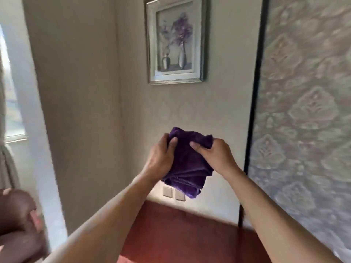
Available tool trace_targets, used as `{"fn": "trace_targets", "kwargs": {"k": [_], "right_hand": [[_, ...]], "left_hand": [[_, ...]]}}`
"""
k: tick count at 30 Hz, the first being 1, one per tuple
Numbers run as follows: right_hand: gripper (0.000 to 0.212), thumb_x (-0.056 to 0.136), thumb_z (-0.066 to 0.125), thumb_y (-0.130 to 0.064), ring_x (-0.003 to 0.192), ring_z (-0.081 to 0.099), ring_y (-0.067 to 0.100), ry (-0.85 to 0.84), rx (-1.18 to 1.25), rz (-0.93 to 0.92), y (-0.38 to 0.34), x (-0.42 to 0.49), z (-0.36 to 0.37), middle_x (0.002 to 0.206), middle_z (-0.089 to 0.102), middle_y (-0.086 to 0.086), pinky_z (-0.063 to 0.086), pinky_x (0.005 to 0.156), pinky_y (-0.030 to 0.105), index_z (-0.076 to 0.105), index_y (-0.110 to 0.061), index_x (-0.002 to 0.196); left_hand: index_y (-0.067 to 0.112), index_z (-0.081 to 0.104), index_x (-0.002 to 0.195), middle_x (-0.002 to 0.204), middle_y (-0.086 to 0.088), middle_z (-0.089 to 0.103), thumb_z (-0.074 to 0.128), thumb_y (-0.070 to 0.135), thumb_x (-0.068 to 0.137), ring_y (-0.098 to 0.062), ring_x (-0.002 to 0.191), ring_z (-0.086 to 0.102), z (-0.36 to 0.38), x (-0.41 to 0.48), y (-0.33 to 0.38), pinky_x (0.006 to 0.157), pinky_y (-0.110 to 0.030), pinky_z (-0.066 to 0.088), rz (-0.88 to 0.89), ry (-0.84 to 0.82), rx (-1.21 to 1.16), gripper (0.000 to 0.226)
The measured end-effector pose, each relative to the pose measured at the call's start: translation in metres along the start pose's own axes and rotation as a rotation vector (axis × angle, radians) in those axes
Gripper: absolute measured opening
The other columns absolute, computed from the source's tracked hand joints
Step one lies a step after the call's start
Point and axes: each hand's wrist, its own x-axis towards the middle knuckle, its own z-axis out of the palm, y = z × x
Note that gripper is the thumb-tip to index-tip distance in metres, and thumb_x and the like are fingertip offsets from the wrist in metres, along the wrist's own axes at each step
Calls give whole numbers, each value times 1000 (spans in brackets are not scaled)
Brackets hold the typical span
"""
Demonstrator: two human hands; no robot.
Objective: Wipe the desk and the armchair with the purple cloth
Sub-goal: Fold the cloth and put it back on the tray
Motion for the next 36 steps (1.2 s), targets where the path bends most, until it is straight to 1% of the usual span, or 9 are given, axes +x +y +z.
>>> {"fn": "trace_targets", "kwargs": {"k": [3,7,9,12,16,21,25,30,36], "right_hand": [[43,79,76,-60,75,70,12,103,-103,98,60,-23,-120,75,75,-4,54,70,31,75,-18,85],[37,84,73,-57,77,68,14,226,-250,207,137,-76,-289,73,71,-6,48,66,19,72,-20,82],[39,87,70,-58,80,68,15,264,-324,261,169,-107,-363,75,71,-6,48,69,21,73,-18,86],[45,89,65,-60,86,69,21,298,-410,333,210,-145,-450,83,74,0,52,80,35,74,-16,93],[45,92,57,-64,88,65,20,328,-435,445,258,-186,-533,89,72,-3,45,75,31,70,-22,101],[39,96,48,-64,84,66,16,393,-351,590,323,-206,-578,90,69,-3,43,63,26,59,-27,104],[40,97,47,-64,82,65,19,426,-326,675,388,-200,-585,86,68,-1,43,61,27,55,-25,105],[49,99,43,-62,93,64,38,373,-424,740,483,-166,-570,93,70,13,47,74,40,48,-17,118],[58,102,40,-56,92,67,43,198,-609,779,613,-153,-520,95,69,21,36,60,35,40,-7,132]], "left_hand": [[26,52,92,79,6,65,42,50,101,-3,70,58,122,-7,65,57,-18,39,43,-103,-88,28],[29,50,93,78,14,60,40,51,102,-9,69,55,287,-48,170,60,-26,34,106,-249,-186,26],[27,50,97,77,16,58,39,51,103,-4,67,53,357,-75,218,65,-29,33,135,-303,-247,27],[28,47,97,85,1,66,35,53,104,-25,82,63,441,-112,275,71,-40,43,143,-425,-303,29],[32,39,95,79,-1,64,28,58,103,-30,75,61,526,-151,330,62,-39,41,164,-540,-302,30],[30,38,94,74,3,60,27,54,105,-17,67,57,615,-177,356,60,-37,34,130,-609,-337,29],[25,39,93,76,-2,62,28,51,106,-22,70,59,682,-180,338,63,-39,39,59,-641,-350,31],[33,36,83,71,3,57,29,50,106,-17,64,55,759,-168,280,55,-34,36,-39,-642,-332,29],[32,31,83,68,-4,60,28,47,106,-25,61,56,844,-182,183,53,-37,36,-239,-713,-151,27]]}}
